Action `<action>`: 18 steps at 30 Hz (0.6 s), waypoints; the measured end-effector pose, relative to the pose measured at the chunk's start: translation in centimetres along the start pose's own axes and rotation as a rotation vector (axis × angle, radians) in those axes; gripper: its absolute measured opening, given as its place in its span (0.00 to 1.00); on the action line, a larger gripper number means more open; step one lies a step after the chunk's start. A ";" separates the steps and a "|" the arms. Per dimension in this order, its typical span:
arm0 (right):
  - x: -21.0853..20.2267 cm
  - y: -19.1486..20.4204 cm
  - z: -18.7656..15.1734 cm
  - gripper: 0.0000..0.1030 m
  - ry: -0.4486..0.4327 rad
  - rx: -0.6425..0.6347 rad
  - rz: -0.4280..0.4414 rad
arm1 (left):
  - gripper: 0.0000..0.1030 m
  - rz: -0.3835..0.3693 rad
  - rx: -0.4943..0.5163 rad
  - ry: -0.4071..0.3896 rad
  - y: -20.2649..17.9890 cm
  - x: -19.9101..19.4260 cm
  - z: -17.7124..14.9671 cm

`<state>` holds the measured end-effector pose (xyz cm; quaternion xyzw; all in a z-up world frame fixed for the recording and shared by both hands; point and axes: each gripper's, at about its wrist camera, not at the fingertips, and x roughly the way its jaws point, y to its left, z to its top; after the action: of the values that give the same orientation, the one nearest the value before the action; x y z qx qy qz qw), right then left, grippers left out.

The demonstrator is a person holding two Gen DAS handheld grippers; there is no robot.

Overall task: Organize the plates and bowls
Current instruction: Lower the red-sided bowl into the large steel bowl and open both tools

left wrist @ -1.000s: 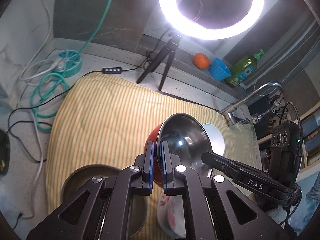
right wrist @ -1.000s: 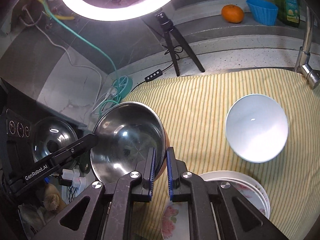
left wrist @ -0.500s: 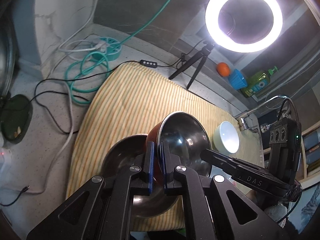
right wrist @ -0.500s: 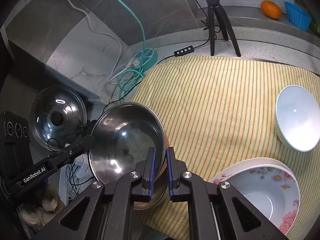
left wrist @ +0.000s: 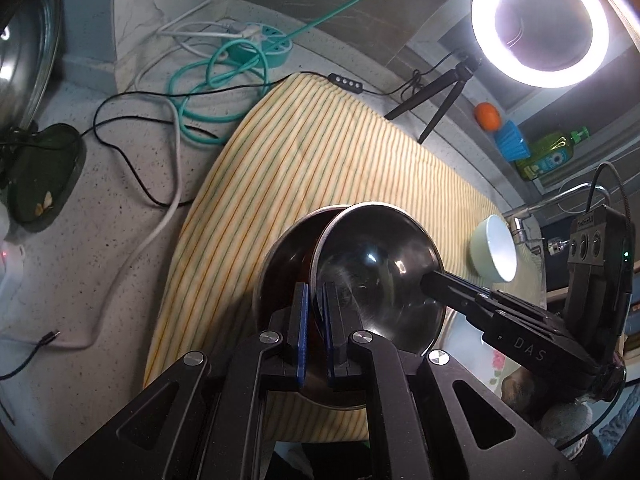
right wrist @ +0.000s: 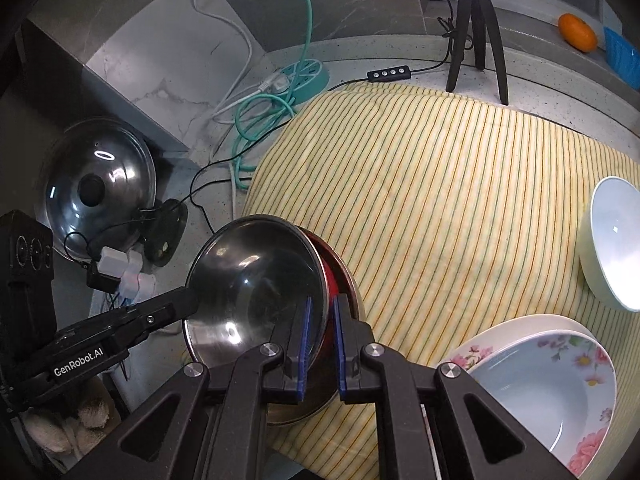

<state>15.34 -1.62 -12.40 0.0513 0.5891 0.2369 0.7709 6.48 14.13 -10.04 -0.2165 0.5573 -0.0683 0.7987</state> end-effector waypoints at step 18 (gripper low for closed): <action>2.0 0.0 -0.6 0.10 0.045 -0.050 -0.036 | 0.05 0.028 -0.010 0.032 0.9 1.3 -0.7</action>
<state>15.14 -0.94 -14.40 0.0161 0.6011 0.2386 0.7625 6.17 14.33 -11.74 -0.2116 0.5732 -0.0579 0.7895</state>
